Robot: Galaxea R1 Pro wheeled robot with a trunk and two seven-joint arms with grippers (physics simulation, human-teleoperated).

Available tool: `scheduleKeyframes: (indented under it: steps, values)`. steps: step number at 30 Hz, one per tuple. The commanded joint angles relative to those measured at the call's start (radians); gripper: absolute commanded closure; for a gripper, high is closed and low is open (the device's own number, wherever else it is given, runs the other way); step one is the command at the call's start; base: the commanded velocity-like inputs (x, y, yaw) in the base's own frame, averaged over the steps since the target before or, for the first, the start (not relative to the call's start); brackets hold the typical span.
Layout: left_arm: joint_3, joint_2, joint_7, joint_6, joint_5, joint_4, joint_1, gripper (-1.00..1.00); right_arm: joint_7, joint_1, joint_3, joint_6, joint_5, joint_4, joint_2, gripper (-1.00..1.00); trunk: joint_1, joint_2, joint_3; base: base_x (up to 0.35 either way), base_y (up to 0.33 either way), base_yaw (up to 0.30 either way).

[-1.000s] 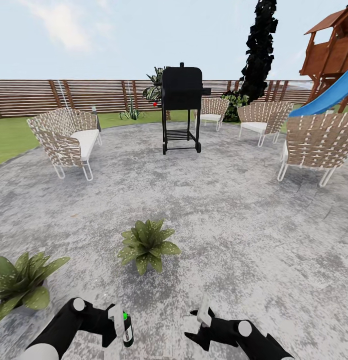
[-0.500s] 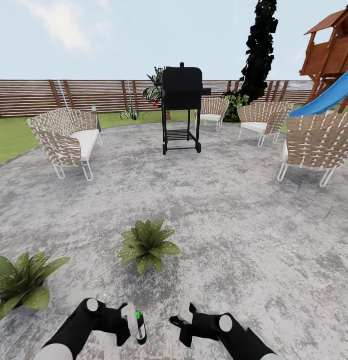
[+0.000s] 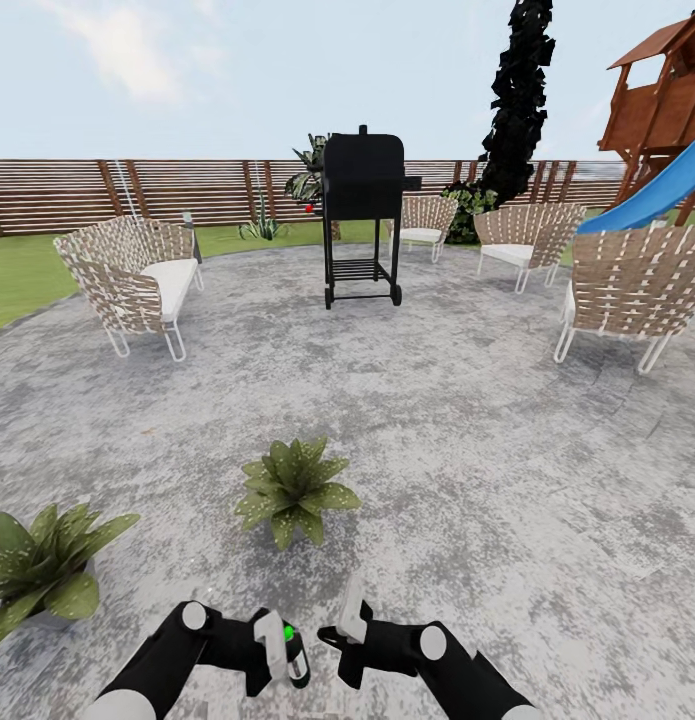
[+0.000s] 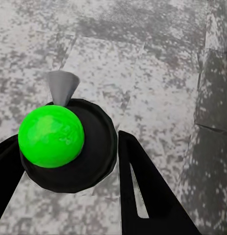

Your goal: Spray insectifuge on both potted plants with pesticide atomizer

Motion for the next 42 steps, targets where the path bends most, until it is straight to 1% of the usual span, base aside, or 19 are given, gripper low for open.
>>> scheduleKeyframes:
  steps: [1,5,7,8,10,12,15,21,27,34,37,38,40,42]
  values:
    - [0.008,-0.002,-0.005,-0.011,-0.010,-0.001,-0.001,1.00,-0.001,0.000,-0.001,-0.006,0.011,0.000,0.000,1.00,0.000,0.000,-0.001,0.000,0.000,0.000]
    - [0.003,-0.002,-0.007,-0.013,-0.010,0.000,-0.001,1.00,-0.001,0.000,-0.001,-0.006,0.011,0.000,0.000,1.00,0.000,0.000,-0.001,0.000,0.000,0.000]
    - [-0.036,-0.004,-0.007,-0.013,-0.005,0.000,-0.001,1.00,-0.001,0.000,-0.001,-0.006,0.011,0.000,0.000,1.00,0.000,0.000,-0.001,0.000,0.000,0.000]
    - [-0.044,-0.005,-0.007,-0.013,-0.003,0.000,-0.001,1.00,-0.001,0.000,-0.001,-0.006,0.011,0.000,0.000,1.00,0.000,0.000,-0.001,0.000,0.000,0.000]
    - [-0.051,-0.017,-0.007,-0.012,-0.003,0.000,-0.001,1.00,-0.001,0.000,-0.001,-0.006,0.011,0.000,0.000,1.00,0.000,0.000,-0.001,0.000,0.000,0.000]
    - [-0.053,-0.029,-0.007,-0.012,-0.003,0.000,-0.001,1.00,-0.001,0.000,-0.001,-0.006,0.011,0.000,0.000,1.00,0.000,0.000,-0.001,0.000,0.000,0.000]
    - [-0.053,-0.038,-0.007,-0.012,-0.003,-0.002,-0.001,1.00,-0.001,0.000,-0.001,-0.006,0.011,0.000,0.000,1.00,0.000,0.000,-0.001,0.000,0.000,0.000]
    - [-0.056,-0.042,-0.006,-0.012,-0.002,-0.002,-0.001,1.00,-0.001,0.000,-0.001,-0.006,0.011,0.000,0.000,1.00,0.000,0.000,-0.001,0.000,0.000,0.000]
    - [-0.057,-0.057,-0.006,-0.012,-0.001,-0.002,-0.001,1.00,-0.001,0.000,-0.001,-0.006,0.011,0.000,0.000,1.00,0.000,0.000,-0.001,0.000,0.000,0.000]
    - [-0.057,-0.059,-0.006,-0.011,-0.001,-0.002,-0.001,1.00,-0.001,0.000,-0.001,-0.006,0.011,0.000,0.000,1.00,0.000,0.000,-0.001,0.000,0.000,0.000]
    - [-0.059,-0.047,-0.001,-0.009,-0.007,-0.002,-0.002,1.00,-0.001,0.000,-0.001,-0.006,0.012,0.000,0.000,1.00,0.000,0.000,-0.001,0.000,0.000,0.000]
    - [-0.060,-0.035,0.000,-0.009,-0.012,-0.002,-0.002,1.00,-0.001,0.000,-0.001,-0.006,0.012,0.000,0.000,1.00,0.000,0.000,-0.001,0.000,0.000,0.000]
    - [-0.061,0.007,0.002,-0.009,-0.015,-0.002,-0.001,1.00,-0.001,0.000,-0.001,-0.006,0.011,0.000,0.000,1.00,0.000,0.000,-0.001,0.000,0.000,0.000]
    - [-0.061,0.045,0.002,-0.009,-0.017,-0.002,0.000,1.00,-0.001,0.000,-0.001,-0.006,0.012,0.000,0.000,1.00,0.000,0.000,-0.001,0.000,0.000,0.000]
